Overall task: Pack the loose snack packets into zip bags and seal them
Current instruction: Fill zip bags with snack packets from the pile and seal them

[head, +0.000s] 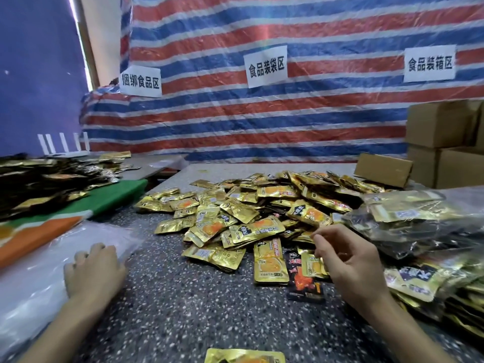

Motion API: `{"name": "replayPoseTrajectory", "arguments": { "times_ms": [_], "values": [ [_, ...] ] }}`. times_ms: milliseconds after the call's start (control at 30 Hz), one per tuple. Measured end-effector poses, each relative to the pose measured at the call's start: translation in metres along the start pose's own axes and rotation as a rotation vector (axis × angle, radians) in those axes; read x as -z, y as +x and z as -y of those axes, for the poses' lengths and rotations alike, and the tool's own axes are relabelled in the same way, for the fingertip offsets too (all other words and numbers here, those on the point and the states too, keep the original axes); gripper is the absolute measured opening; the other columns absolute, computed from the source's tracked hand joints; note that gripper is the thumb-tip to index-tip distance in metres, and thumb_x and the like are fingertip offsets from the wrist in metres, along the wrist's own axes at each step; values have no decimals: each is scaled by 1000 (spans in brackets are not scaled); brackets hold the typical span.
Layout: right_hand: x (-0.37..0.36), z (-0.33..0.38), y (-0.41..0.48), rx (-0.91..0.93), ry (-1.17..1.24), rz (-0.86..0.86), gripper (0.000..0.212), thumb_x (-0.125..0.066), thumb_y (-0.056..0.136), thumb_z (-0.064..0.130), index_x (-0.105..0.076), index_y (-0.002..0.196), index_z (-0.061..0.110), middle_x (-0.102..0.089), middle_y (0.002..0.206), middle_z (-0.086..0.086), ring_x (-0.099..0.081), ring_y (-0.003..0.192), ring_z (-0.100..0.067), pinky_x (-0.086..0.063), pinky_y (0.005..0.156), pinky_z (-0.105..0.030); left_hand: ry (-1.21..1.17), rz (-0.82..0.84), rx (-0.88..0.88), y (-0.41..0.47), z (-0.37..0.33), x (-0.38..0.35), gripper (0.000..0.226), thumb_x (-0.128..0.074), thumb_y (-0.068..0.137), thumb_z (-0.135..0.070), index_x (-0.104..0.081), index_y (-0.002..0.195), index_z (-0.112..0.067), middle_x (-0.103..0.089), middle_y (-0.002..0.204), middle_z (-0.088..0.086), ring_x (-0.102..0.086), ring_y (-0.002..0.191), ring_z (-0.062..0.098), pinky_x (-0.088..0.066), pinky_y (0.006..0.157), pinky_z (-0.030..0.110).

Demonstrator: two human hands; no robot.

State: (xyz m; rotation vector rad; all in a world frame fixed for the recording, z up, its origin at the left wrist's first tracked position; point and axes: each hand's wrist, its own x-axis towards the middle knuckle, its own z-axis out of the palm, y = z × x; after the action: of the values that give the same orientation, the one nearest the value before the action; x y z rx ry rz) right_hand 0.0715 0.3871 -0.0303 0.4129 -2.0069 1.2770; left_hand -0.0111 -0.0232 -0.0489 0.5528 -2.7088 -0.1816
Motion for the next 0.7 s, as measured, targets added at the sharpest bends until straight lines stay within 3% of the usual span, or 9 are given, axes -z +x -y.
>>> {"name": "replayPoseTrajectory", "arguments": {
  "times_ms": [67, 100, 200, 300, 400, 500, 600, 700],
  "values": [
    [-1, 1, -1, -7, 9, 9, 6, -63, 89, 28, -67, 86, 26, -65, 78, 0, -58, 58, -11, -44, 48, -17, -45, 19, 34, 2, 6, -1, 14, -60, 85, -24, -65, 79, -13, -70, 91, 9, -61, 87, 32, -43, 74, 34],
    [-1, 2, -1, -14, 12, 14, 6, -64, 90, 22, -67, 85, 24, -65, 77, 0, -58, 58, -11, -44, 48, -16, -61, 7, 39, 1, 7, 0, 13, -60, 84, -23, -65, 77, -14, -69, 86, 8, -61, 84, 31, -43, 72, 34],
    [1, 1, -2, -30, 30, 21, 14, -65, 92, 10, -68, 84, 20, -65, 75, -1, -57, 56, -9, -45, 48, -17, 29, -60, 22, 3, 4, 0, 14, -59, 88, -27, -66, 94, -17, -65, 109, 10, -56, 104, 33, -39, 83, 39],
    [1, 2, -1, -35, 40, 26, 15, -65, 92, 8, -68, 84, 20, -67, 75, -1, -58, 56, -8, -46, 48, -17, 96, 52, 73, 4, 2, 5, 20, -53, 94, -36, -59, 98, -17, -60, 118, 9, -51, 114, 32, -37, 91, 40],
    [1, 3, -1, -44, 52, 31, 15, -66, 91, 8, -68, 84, 20, -67, 77, -1, -59, 57, -7, -46, 49, -16, 14, -20, 75, 4, 2, 11, 15, -55, 90, -22, -58, 76, -16, -67, 87, 8, -60, 89, 30, -40, 78, 37],
    [2, 5, -1, -51, 57, 34, 15, -66, 91, 7, -68, 83, 19, -66, 73, -1, -57, 55, -6, -44, 48, -15, -139, -145, 71, 0, -3, 18, 20, -58, 86, -10, -60, 67, -14, -61, 67, 6, -56, 70, 28, -38, 69, 37],
    [2, 6, -2, -64, 62, 40, 17, -66, 92, 6, -68, 82, 19, -65, 72, -3, -56, 54, -7, -44, 48, -17, -301, -271, -13, -6, -22, 31, 13, -60, 91, -13, -65, 78, -13, -63, 70, 7, -55, 66, 30, -45, 65, 39],
    [2, 6, -2, -89, 74, 54, 15, -66, 93, 9, -68, 83, 21, -65, 72, -5, -56, 54, -7, -45, 49, -21, -409, -397, -176, -13, -55, 48, 7, -58, 94, -16, -58, 87, -16, -57, 65, 1, -51, 57, 26, -41, 55, 35]
  ]
}}
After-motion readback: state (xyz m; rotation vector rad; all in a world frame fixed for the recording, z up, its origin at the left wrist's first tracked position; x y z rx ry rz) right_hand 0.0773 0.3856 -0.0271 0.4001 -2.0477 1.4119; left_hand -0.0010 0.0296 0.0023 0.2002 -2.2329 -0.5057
